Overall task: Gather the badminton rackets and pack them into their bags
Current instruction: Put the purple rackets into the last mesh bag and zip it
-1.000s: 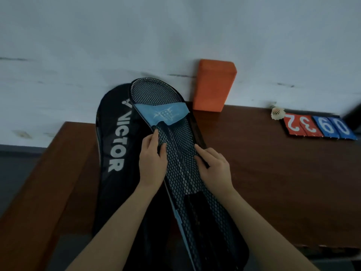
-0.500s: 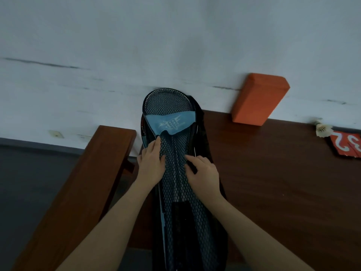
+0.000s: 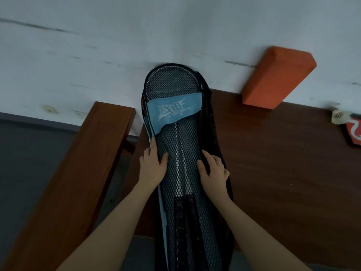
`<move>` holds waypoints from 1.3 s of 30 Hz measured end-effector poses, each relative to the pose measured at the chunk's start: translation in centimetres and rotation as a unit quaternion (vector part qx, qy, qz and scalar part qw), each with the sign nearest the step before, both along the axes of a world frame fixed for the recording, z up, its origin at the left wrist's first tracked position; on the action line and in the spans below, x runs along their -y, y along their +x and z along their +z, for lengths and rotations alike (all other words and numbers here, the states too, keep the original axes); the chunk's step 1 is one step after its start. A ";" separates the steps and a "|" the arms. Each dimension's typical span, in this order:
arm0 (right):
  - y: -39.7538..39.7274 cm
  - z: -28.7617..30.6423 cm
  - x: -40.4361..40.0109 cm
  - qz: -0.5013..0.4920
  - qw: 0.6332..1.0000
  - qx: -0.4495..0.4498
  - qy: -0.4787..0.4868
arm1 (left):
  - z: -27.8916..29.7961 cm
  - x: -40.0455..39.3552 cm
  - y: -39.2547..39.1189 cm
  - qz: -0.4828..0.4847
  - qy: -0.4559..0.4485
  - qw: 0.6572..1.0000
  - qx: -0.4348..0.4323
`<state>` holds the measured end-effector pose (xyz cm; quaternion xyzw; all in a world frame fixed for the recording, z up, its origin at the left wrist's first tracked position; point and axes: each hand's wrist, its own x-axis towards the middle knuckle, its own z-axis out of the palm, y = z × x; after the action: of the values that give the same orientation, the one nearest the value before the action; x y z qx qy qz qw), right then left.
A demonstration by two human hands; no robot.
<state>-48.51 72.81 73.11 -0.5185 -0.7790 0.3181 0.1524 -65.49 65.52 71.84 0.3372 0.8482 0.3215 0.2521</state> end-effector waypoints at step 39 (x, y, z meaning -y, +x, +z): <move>0.0 -2.3 1.9 -0.021 0.997 -0.032 -0.072 | -0.5 -1.9 1.6 -0.013 0.110 0.993 -0.027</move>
<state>-48.54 70.95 70.85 -0.5340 -0.7375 0.3868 0.1461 -63.89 67.38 71.33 0.3829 0.8097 0.4001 0.1944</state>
